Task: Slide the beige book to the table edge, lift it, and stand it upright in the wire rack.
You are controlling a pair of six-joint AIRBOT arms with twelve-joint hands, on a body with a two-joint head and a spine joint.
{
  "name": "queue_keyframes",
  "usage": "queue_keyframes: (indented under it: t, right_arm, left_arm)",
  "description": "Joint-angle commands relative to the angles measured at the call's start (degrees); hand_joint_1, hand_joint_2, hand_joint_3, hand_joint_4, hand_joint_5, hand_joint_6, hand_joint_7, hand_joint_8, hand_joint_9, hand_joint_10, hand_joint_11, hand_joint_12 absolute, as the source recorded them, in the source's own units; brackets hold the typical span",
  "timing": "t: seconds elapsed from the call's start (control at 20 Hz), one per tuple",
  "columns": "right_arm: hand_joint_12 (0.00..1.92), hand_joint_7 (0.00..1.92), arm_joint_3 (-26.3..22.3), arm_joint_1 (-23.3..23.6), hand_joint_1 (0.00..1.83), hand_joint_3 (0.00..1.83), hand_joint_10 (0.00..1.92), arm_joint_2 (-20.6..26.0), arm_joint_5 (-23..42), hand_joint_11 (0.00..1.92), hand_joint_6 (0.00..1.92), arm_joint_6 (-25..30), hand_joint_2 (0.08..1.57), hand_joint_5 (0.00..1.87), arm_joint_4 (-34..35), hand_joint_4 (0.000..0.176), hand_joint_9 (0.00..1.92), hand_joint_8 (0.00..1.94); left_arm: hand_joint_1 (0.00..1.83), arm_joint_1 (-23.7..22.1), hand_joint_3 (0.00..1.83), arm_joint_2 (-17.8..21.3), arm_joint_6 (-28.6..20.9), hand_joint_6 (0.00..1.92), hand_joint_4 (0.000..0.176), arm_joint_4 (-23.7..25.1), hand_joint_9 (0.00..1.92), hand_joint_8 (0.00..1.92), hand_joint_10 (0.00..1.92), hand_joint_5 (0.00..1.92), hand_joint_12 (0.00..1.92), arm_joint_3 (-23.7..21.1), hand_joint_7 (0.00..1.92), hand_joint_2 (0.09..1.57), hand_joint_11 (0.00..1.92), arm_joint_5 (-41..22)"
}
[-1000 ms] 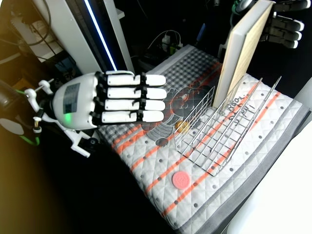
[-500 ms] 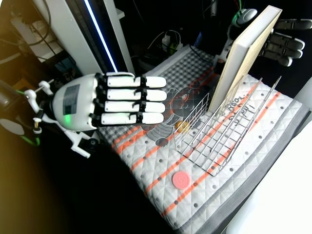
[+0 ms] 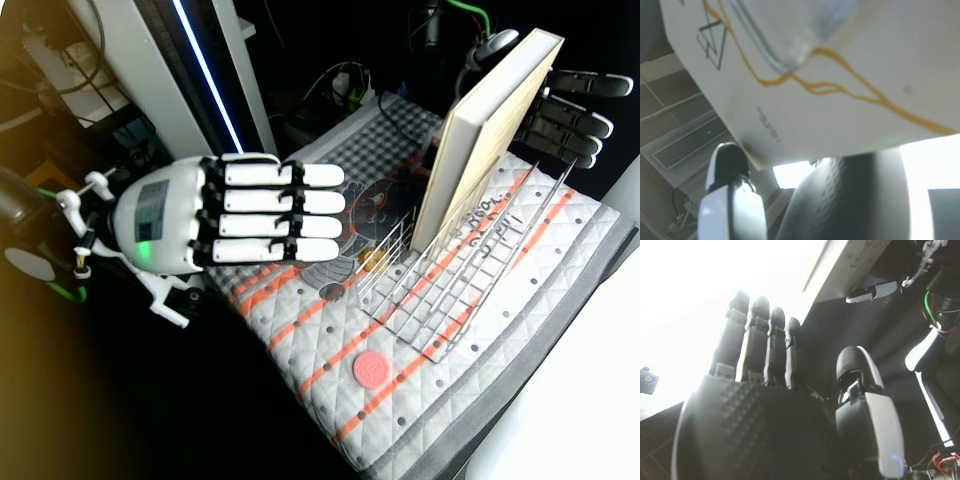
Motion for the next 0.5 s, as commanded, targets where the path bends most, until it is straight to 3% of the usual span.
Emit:
queue_keyframes:
  t: [0.0,0.15,0.35,0.4,0.45]
  right_arm:
    - [0.01,0.35,0.22,0.43,0.25,0.0,0.0,-0.03,6.45,0.34,0.0,0.0,1.38,0.31,1.78,0.0,0.37,0.0]
    - [0.01,0.35,0.01,0.43,0.25,0.0,0.0,0.03,6.28,0.34,0.0,0.0,1.37,0.31,2.13,0.0,0.37,0.0]
    - [0.01,0.36,-0.77,0.29,0.24,0.0,0.01,0.51,5.87,0.37,0.0,0.0,1.37,0.31,2.73,0.0,0.38,0.0]
    - [0.0,0.36,-1.03,0.02,0.24,0.0,0.0,0.84,5.8,0.34,0.0,0.0,1.36,0.31,2.99,0.006,0.37,0.0]
    - [0.0,0.36,-1.2,-0.18,0.24,0.0,0.0,1.03,5.8,0.33,0.0,0.0,1.37,0.31,3.12,0.006,0.36,0.0]
  left_arm:
    - [0.55,-0.71,0.01,0.27,-0.39,0.0,0.176,3.17,0.16,0.0,0.01,0.16,0.11,0.27,0.15,0.95,0.0,-5.15]
    - [0.56,-0.13,0.0,3.41,0.15,0.0,0.176,3.77,0.15,0.0,0.0,0.14,0.16,-0.67,0.14,0.96,0.0,-3.87]
    - [0.59,0.46,0.0,9.94,3.88,0.0,0.176,6.14,0.07,0.0,0.0,0.08,0.02,-3.52,0.1,0.98,0.0,-2.24]
    - [0.54,0.5,0.0,12.17,5.1,0.0,0.176,7.29,0.07,0.01,0.01,0.04,0.3,-4.2,0.08,0.92,0.01,-1.26]
    - [0.52,0.58,0.0,13.46,5.55,0.0,0.176,8.1,0.08,0.01,0.01,0.03,0.28,-4.57,0.09,0.9,0.0,-0.69]
